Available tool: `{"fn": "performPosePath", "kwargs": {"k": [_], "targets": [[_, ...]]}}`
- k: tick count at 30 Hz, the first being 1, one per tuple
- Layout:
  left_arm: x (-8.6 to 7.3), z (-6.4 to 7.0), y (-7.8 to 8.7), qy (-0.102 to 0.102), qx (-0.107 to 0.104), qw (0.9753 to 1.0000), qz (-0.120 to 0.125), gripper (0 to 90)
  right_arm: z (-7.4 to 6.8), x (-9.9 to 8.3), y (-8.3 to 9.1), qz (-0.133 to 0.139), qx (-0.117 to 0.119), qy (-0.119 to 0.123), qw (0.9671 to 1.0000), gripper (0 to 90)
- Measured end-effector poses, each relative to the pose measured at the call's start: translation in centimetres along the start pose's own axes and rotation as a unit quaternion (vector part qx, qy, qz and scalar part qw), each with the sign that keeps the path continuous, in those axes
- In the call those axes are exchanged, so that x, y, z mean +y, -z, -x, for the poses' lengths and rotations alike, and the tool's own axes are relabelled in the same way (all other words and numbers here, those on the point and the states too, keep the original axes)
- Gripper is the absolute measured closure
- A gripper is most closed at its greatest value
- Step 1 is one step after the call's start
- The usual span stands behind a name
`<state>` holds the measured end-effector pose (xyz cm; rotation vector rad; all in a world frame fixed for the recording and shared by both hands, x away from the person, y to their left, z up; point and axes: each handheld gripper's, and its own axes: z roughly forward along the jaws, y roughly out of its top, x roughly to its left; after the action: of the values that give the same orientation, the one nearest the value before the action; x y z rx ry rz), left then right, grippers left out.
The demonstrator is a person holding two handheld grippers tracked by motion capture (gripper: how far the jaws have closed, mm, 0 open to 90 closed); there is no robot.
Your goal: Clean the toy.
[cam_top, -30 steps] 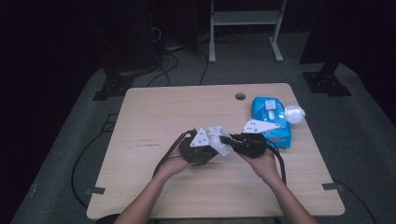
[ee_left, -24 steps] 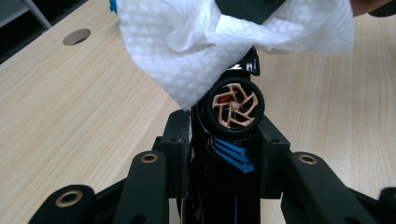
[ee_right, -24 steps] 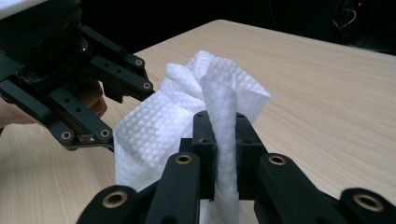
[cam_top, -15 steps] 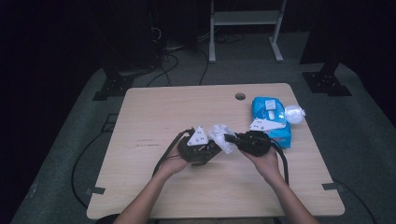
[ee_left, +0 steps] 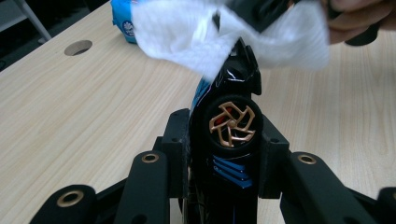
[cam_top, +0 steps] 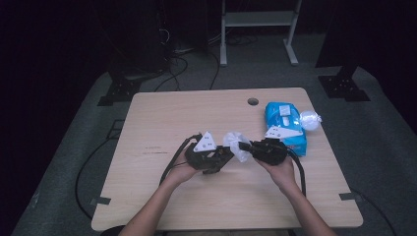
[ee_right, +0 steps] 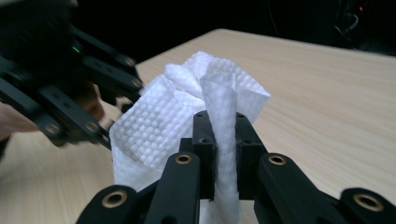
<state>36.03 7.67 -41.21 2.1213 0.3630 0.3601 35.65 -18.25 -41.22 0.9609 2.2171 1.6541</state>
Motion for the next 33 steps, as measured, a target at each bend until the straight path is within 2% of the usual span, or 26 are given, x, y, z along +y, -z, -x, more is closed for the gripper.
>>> {"fn": "performPosePath", "kwargs": {"k": [4,7,11,12,13,14,17,21,23,27,29,33], "targets": [[0.0,-0.1,0.1,0.001,0.000,1.0000,0.001,63.6,1.1,-1.3,-0.4,-0.020,-0.009,-0.022,0.9995,81.7],[0.1,0.0,0.0,-0.002,0.000,1.0000,0.001,63.6,1.3,-1.5,-0.6,-0.019,0.000,-0.038,0.9991,81.8],[0.2,0.1,0.0,-0.004,0.001,1.0000,0.005,63.8,0.3,-0.2,-0.2,0.003,0.008,-0.025,0.9997,81.8],[0.2,0.1,0.0,-0.005,0.001,1.0000,0.005,63.9,0.2,0.1,0.0,0.014,0.024,-0.029,0.9992,81.9],[0.2,0.2,0.1,-0.007,0.002,1.0000,0.002,63.9,0.0,0.2,0.0,0.016,0.028,-0.030,0.9990,81.8],[0.3,0.2,0.1,-0.006,0.001,1.0000,0.002,64.0,-0.2,0.4,0.0,0.016,0.022,-0.018,0.9995,81.8],[0.2,0.1,0.2,-0.004,0.002,1.0000,0.005,64.1,0.3,-0.1,-0.1,0.007,0.015,-0.024,0.9996,81.8],[0.2,0.1,0.2,-0.003,0.001,1.0000,0.006,64.1,1.4,-1.2,-0.5,-0.021,0.005,-0.037,0.9991,81.7],[0.3,0.1,0.1,-0.005,0.001,1.0000,0.006,64.2,1.4,-1.5,-0.8,-0.025,0.008,-0.044,0.9987,81.7],[0.3,0.2,0.1,-0.005,0.001,1.0000,0.007,64.2,0.7,-0.5,-0.6,-0.013,0.002,-0.025,0.9996,81.8],[0.3,0.3,0.1,-0.007,0.002,1.0000,0.007,64.2,0.2,0.1,-0.2,0.001,0.007,-0.019,0.9998,81.8],[0.4,0.5,-0.1,-0.012,0.002,0.9999,0.004,64.2,-1.3,1.2,0.0,0.014,0.014,0.007,0.9998,81.8]]}}
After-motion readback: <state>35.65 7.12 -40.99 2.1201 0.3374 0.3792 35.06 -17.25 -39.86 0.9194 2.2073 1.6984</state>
